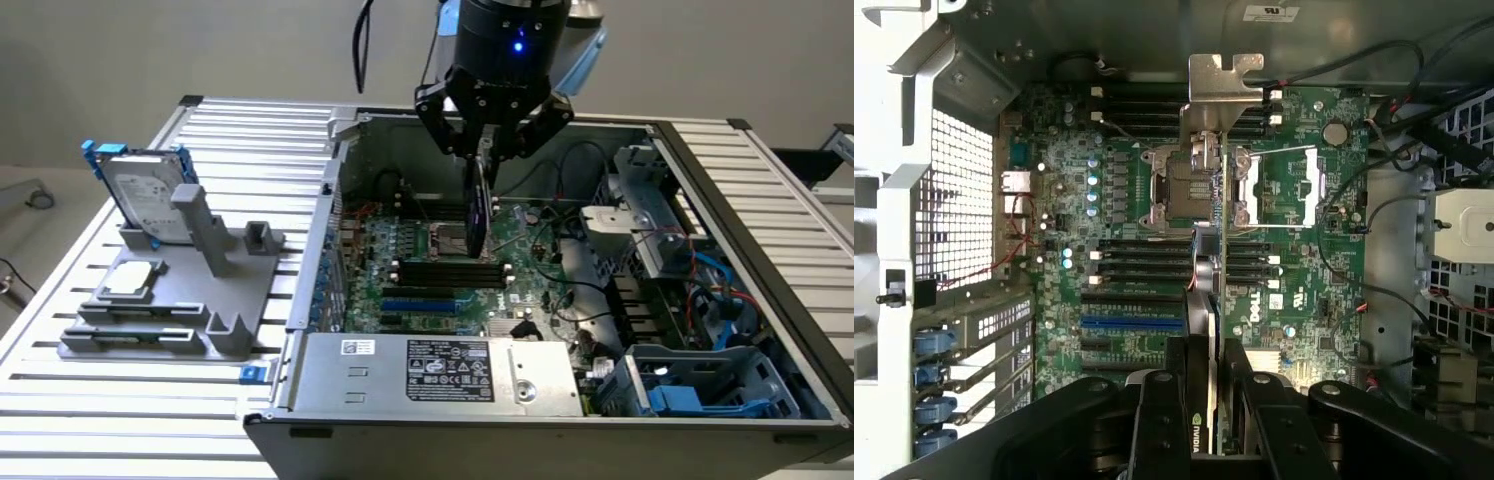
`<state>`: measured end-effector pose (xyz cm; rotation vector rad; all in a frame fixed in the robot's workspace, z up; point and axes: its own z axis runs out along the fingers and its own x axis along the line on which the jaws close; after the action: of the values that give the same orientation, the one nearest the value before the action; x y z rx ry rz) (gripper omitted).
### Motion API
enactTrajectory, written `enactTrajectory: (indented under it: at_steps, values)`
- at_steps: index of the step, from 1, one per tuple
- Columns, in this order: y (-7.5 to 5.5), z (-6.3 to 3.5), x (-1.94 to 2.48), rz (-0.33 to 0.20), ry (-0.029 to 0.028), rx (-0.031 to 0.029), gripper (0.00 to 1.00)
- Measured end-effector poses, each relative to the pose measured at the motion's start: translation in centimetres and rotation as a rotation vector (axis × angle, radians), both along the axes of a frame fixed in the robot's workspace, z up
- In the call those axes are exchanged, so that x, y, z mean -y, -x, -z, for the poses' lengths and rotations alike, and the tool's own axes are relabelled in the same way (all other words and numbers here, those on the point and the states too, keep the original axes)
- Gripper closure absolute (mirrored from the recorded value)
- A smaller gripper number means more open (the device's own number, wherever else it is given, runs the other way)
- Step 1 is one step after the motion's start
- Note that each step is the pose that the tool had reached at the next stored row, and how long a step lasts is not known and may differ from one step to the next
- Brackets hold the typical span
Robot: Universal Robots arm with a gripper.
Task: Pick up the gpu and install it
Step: 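Pick up the gpu and move the gpu toward the slot, then insert the gpu into the slot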
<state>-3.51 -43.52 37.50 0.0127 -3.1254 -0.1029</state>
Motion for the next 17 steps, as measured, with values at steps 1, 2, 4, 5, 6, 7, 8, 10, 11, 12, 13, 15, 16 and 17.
enactTrajectory:
  at_steps: [1,2,4,5,6,7,8,10,11,12,13,15,16,17]
  values:
    - [0.0,0.0,0.0,0.0,-0.0001,0.0001,0.73]
    - [0.0,0.0,0.0,0.0,0.0,0.0,0.73]
    - [0.0,0.0,0.0,0.0,-0.0001,0.0,0.73]
    - [0.0,0.0,0.0,0.0,-0.0001,0.0,0.73]
    - [0.0,0.0,0.0,0.0,-0.0001,0.0,0.73]
    - [0.0,0.0,0.0,0.0,-0.0001,0.0001,0.73]
    - [0.0,0.0,0.0,0.0,0.0,0.0,0.73]
    - [0.0,0.0,0.0,0.0,0.0,0.0,0.73]
    - [0.0,0.0,0.0,0.0,-0.0001,0.0,0.73]
    - [0.0,0.0,0.0,0.0,-0.0001,0.0,0.73]
    - [0.0,0.01,0.0,0.0,0.0003,0.0,0.73]
    - [0.0,0.04,-0.04,0.0,0.003,-0.0001,0.73]
    - [0.0,0.07,-0.13,-0.005,0.0045,0.0004,0.73]
    - [0.0,0.09,-0.13,-0.022,0.0046,0.0009,0.73]
